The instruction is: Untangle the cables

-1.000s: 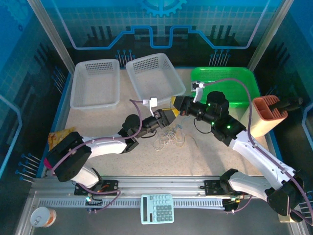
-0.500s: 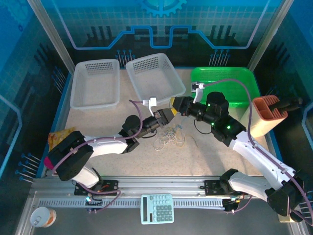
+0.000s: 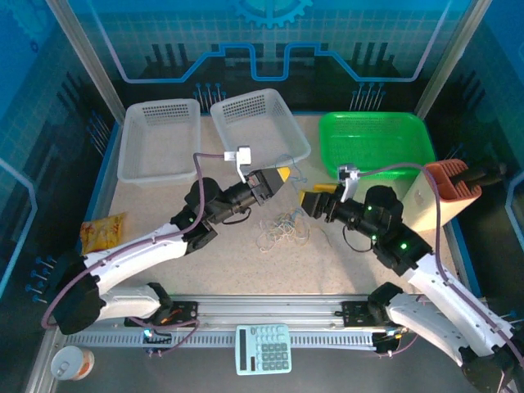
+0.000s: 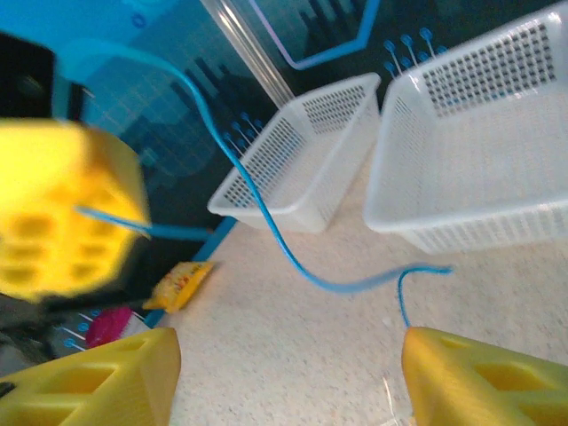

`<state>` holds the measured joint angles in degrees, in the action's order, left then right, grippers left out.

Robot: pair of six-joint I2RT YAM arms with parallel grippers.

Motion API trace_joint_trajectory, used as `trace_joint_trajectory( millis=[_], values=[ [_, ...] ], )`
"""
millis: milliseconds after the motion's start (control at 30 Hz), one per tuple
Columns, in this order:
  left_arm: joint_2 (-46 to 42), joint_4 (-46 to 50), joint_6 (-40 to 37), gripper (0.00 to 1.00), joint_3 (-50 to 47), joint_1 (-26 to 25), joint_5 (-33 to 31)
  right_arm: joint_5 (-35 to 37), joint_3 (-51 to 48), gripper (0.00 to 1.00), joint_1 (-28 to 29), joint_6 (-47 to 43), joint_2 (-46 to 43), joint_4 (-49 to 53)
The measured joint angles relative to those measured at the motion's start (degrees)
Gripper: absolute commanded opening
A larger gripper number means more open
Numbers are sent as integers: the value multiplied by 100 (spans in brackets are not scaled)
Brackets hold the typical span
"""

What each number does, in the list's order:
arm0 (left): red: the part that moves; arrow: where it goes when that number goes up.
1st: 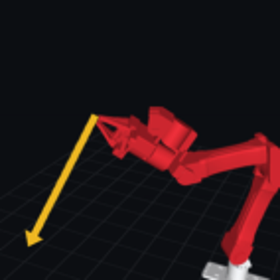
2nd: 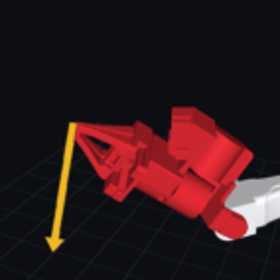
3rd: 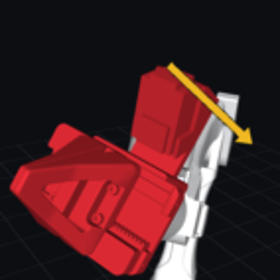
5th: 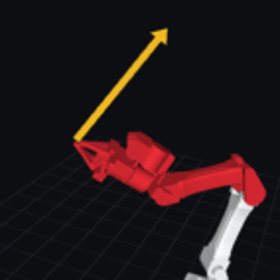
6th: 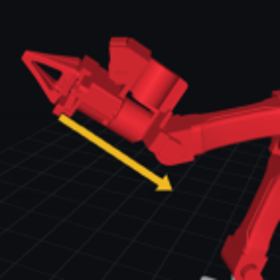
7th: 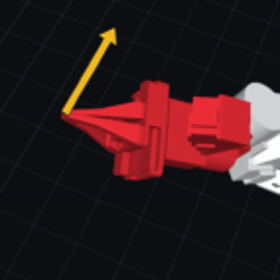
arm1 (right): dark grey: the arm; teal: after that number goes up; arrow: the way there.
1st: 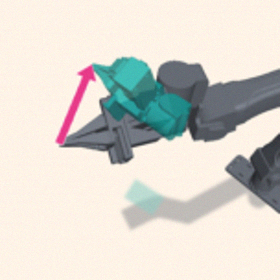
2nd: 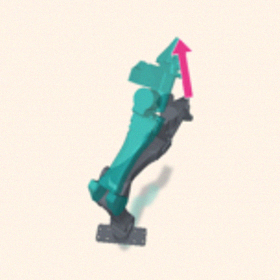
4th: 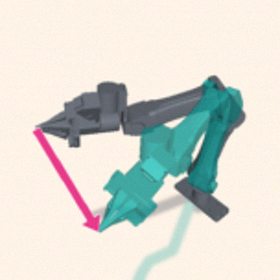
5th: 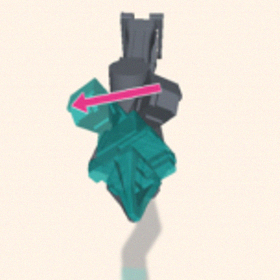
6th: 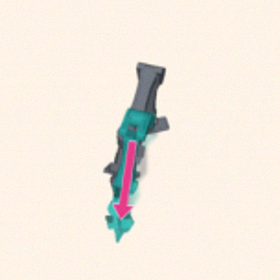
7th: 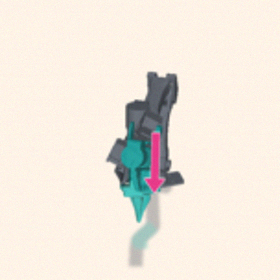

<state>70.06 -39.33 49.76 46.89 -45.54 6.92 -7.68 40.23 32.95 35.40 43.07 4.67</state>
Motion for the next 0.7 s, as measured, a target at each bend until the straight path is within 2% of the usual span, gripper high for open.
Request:
trace_joint_trajectory(
  millis=[167,400,467,567,633,700],
  values=[
    [0,584,-17,0,321,0,66,168,-590,80,0,-72,352,-133],
    [4,918,94,0,660,0,199,420,-750,80,4,-173,1220,-713],
    [7,966,127,0,743,0,236,426,-743,77,11,-190,1541,-942],
    [7,1051,157,0,885,0,280,424,-682,51,20,-199,2020,-1163],
    [7,1078,208,0,988,0,319,431,-647,26,33,-223,2271,-1281],
    [7,1108,271,0,1095,0,348,428,-636,5,37,-234,2406,-1370]
  ],
)
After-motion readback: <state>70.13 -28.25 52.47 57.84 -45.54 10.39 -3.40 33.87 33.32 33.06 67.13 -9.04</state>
